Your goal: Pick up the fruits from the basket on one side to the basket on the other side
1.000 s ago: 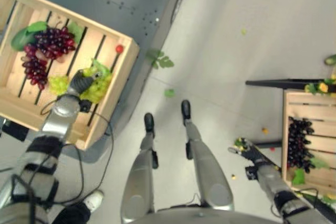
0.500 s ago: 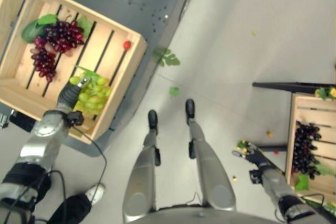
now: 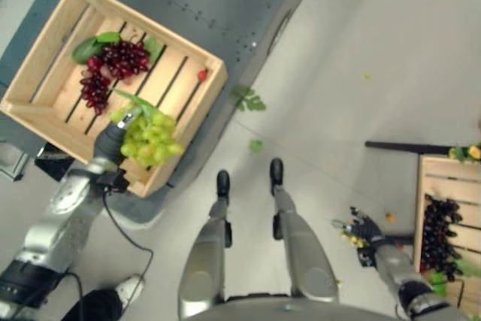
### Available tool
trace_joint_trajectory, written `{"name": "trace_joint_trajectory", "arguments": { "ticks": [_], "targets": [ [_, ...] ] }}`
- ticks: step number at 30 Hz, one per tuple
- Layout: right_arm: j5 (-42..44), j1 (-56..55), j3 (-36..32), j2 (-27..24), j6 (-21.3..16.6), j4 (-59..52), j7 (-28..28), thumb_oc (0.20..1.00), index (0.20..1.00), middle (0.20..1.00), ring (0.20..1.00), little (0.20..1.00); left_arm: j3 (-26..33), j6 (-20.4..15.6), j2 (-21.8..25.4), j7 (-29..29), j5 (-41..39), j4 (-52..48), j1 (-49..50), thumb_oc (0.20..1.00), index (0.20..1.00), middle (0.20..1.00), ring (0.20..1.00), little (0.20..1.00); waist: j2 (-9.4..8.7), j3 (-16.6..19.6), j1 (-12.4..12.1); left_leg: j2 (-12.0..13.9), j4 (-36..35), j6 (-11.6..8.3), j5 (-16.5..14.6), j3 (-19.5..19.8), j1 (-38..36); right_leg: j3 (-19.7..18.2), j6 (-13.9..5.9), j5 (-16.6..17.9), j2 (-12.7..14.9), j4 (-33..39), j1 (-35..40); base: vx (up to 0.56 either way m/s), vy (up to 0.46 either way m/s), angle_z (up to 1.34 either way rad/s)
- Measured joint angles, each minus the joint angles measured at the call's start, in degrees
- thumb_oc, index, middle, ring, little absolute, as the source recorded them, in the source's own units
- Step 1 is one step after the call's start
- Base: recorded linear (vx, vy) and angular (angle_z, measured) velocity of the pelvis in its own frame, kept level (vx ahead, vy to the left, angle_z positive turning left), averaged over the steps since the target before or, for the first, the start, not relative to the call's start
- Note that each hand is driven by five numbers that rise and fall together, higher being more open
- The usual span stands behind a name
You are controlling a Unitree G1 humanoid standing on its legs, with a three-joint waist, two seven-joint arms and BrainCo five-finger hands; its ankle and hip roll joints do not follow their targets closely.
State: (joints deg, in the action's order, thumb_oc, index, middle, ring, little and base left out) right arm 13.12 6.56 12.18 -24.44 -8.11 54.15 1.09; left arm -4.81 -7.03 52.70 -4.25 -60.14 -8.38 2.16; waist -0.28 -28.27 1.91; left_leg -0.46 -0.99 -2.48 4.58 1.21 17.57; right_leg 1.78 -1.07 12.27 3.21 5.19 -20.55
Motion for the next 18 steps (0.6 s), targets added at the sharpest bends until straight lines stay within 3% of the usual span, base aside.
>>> {"name": "trace_joint_trajectory", "arguments": {
  "ticks": [4,10,11,14,16,18],
  "targets": [
    [-0.2,0.0,1.6,-0.2,0.1,-4.4,-0.4,1.000,1.000,1.000,1.000,1.000,0.0,0.0,0.1,-0.4,-1.5,-1.3,-0.1,0.200,0.200,0.200,0.200,0.200,0.20,0.1,0.1,0.1,-0.2,-0.15,0.1,0.5,-1.2,0.3,0.03,0.0,-0.1,0.0,1.2,0.03,-0.006,0.02],
    [-0.7,0.3,2.5,-1.2,0.5,-7.9,-0.9,1.000,1.000,1.000,1.000,1.000,0.0,0.1,0.0,-1.0,-1.7,-1.5,-0.9,0.200,0.200,0.200,0.200,0.200,2.41,2.4,-0.2,0.1,-0.5,-0.29,0.1,0.9,-2.3,0.5,0.16,-0.4,-0.1,0.0,2.6,0.04,-0.004,0.05],
    [-1.0,-1.6,4.7,-3.3,2.2,-14.8,-1.1,1.000,1.000,1.000,1.000,1.000,-0.3,0.8,0.1,-1.0,-1.9,-1.8,-1.6,0.200,0.200,0.200,0.200,0.200,2.70,2.3,-1.1,0.2,-0.9,-0.25,0.1,0.9,-3.6,0.5,0.25,-0.5,-0.2,0.0,3.5,0.05,-0.007,-0.06],
    [-1.7,-1.8,4.7,-3.9,-0.7,-19.9,-2.0,1.000,1.000,1.000,1.000,1.000,-1.0,0.3,0.1,-1.8,-1.9,-2.7,-1.9,0.200,0.200,0.200,0.200,0.200,2.86,5.3,-1.1,0.5,-1.6,-0.35,0.0,1.1,-4.9,0.5,0.28,-1.3,-0.5,0.0,4.5,0.07,-0.018,0.01],
    [-1.9,-1.1,6.0,-6.4,1.4,-26.0,-2.3,1.000,1.000,1.000,1.000,1.000,-1.3,0.4,0.2,-1.9,-1.9,-3.6,-3.4,0.200,0.200,0.200,0.200,0.200,3.19,5.7,-1.5,0.6,-2.0,-0.32,0.1,1.5,-6.5,1.0,0.71,-1.2,-0.7,0.0,6.3,0.09,-0.010,0.08],
    [-1.9,-1.6,6.3,-7.3,0.3,-31.7,-2.9,1.000,1.000,1.000,1.000,1.000,-1.8,0.4,0.2,-1.9,-1.9,-3.7,-3.8,0.200,0.200,0.200,0.200,0.200,2.91,7.3,-1.0,0.8,-2.5,-0.35,0.5,2.1,-8.2,1.1,0.60,-1.8,-0.8,0.0,7.8,0.04,0.000,0.14]
  ]
}}
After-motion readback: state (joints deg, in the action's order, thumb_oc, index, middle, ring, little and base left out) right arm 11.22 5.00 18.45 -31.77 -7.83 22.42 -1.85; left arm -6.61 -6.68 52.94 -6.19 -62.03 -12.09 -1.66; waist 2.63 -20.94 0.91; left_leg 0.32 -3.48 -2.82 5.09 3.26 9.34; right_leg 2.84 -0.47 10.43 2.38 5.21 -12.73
